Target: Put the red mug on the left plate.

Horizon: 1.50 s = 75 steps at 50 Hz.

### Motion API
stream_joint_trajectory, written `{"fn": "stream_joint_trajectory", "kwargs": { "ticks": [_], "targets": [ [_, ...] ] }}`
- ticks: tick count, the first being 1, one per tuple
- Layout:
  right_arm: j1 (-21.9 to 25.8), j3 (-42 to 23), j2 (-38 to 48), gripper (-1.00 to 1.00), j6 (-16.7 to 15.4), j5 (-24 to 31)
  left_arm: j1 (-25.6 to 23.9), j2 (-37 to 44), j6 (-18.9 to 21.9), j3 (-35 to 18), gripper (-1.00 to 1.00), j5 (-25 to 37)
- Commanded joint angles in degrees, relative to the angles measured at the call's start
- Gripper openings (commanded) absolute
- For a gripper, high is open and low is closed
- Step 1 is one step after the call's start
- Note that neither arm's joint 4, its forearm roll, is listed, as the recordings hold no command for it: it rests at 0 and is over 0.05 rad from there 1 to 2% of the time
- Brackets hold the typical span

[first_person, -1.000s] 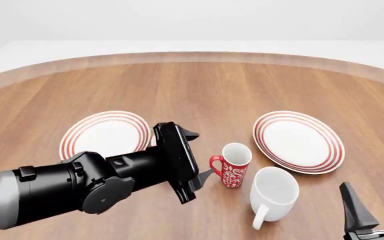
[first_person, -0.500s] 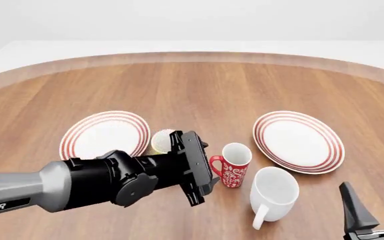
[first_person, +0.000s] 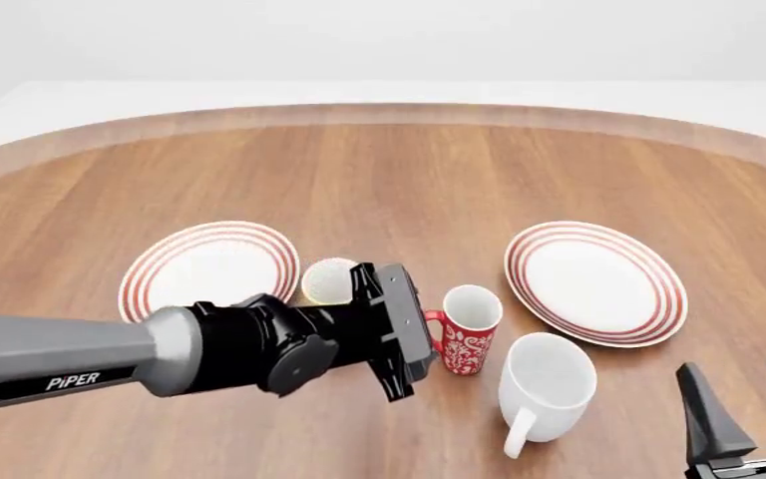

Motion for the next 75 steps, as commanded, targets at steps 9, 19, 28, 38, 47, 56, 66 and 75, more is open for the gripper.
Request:
{"fn": "stream_joint_trajectory", "kwargs": {
  "ticks": [9,19,28,38,47,56,66,75],
  "targets": [
    [0.07,-0.03,0.0,1.0,0.0,-0.02,1.4,3.29,0.39,-1.77,1.0,-0.5],
    [0.29,-0.03,0.0,1.0,-0.2,-0.11,1.46,4.15,0.42,-2.65,1.0,-0.34],
    [0.36,-0.03,0.0,1.0,-0.27,-0.18,2.17,4.93,1.06,-3.53,1.0,-0.62],
    [0.38,-0.03,0.0,1.0,-0.19,-0.07,2.63,5.88,1.15,-4.33,1.0,-0.69],
    [0.37,-0.04,0.0,1.0,-0.03,0.07,2.51,6.81,1.09,-5.14,1.0,-0.78],
    [0.3,-0.03,0.0,1.0,0.23,0.31,2.04,7.45,0.75,-5.27,1.0,-1.05],
    [0.22,-0.02,0.0,1.0,0.39,0.44,1.69,8.73,0.55,-5.76,1.0,-1.21],
    [0.22,-0.01,0.0,1.0,0.35,0.33,1.89,9.38,0.61,-6.57,1.0,-1.13]
  ]
}}
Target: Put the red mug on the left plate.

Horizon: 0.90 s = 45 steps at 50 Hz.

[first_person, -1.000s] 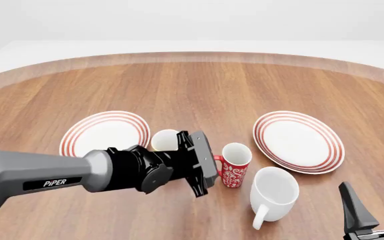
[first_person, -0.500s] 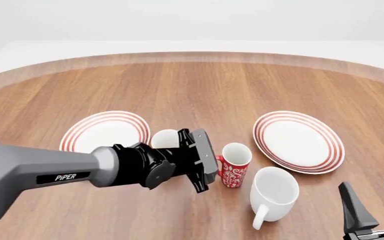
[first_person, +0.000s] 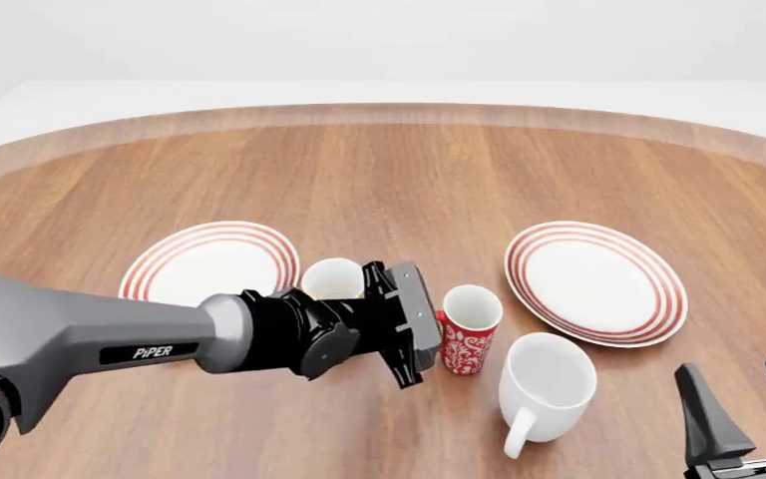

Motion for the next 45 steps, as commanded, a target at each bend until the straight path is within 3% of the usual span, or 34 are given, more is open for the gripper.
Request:
{"fn": "stream_joint_trajectory", "kwargs": {
  "ticks": [1,44,45],
  "targets": [
    [-0.05,-0.01,0.0,1.0,0.07,-0.01,0.02,1.03,0.02,-0.88,1.0,0.03],
    [-0.7,0.08,0.0,1.0,0.47,-0.35,1.15,5.32,0.55,-3.93,1.0,0.23],
    [-0.74,0.05,0.0,1.0,0.46,-0.36,1.04,5.11,0.58,-3.78,-1.0,0.04]
  ]
}}
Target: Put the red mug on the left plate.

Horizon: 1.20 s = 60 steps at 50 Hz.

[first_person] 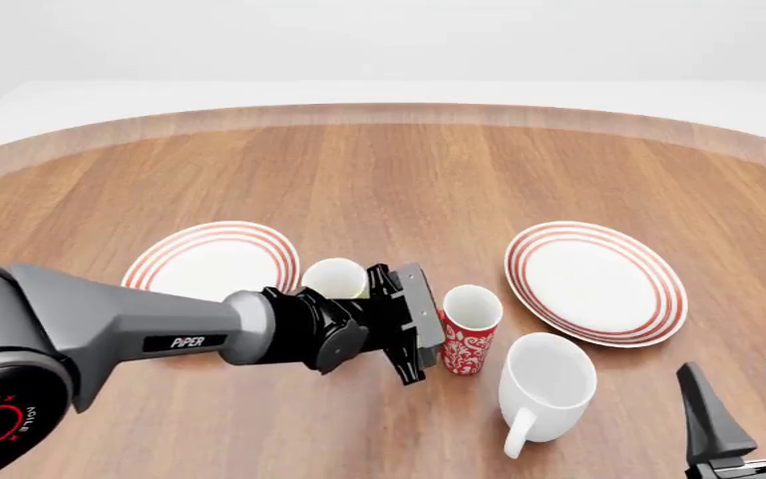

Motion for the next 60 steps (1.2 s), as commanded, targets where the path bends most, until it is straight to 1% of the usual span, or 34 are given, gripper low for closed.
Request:
{"fn": "stream_joint_trajectory", "kwargs": {
  "ticks": [1,17,31,47,52,57,60],
  "targets": [
    [-0.13,-0.01,0.0,1.0,0.0,-0.12,0.16,0.24,0.25,-0.38,-1.0,-0.23],
    [-0.07,-0.02,0.01,1.0,-0.31,-0.28,-0.06,-0.64,0.07,0.56,-1.0,-1.01],
    [0.14,-0.06,0.0,1.0,-0.81,-0.34,0.41,-3.96,-1.9,1.05,-1.0,-1.55],
    [0.41,-0.09,-0.01,1.0,-1.61,-0.49,1.37,-7.62,-3.12,2.76,-1.0,-1.89],
    [0.48,-0.05,-0.01,1.0,-1.95,-0.56,1.61,-9.62,-4.06,3.67,-1.0,-1.87],
    [0.71,-0.05,-0.01,1.0,-2.36,-0.64,2.14,-12.03,-6.16,4.43,-1.0,-1.46],
    [0.88,-0.06,-0.01,1.0,-2.56,-0.71,2.05,-13.16,-6.22,5.23,-1.0,-1.64]
  ]
}}
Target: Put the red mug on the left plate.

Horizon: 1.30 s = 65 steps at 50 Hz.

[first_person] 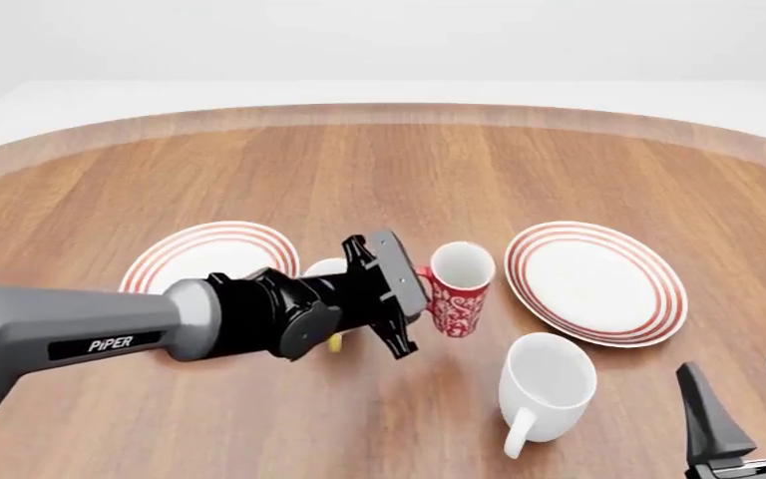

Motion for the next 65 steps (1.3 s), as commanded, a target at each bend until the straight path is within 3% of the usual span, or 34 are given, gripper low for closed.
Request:
{"fn": "stream_joint_trajectory", "kwargs": {
  "ticks": [1,38,65],
  "targets": [
    [0.38,0.03,0.0,1.0,-0.83,-0.23,0.61,-5.11,-1.62,2.01,-1.0,0.02],
    [0.47,0.07,0.0,1.0,-1.42,-0.04,3.21,-16.88,-4.32,7.07,-1.0,0.56],
    [0.32,0.08,0.0,1.0,-1.58,0.11,11.96,-22.61,-3.18,10.73,-1.0,-0.79]
  ]
}}
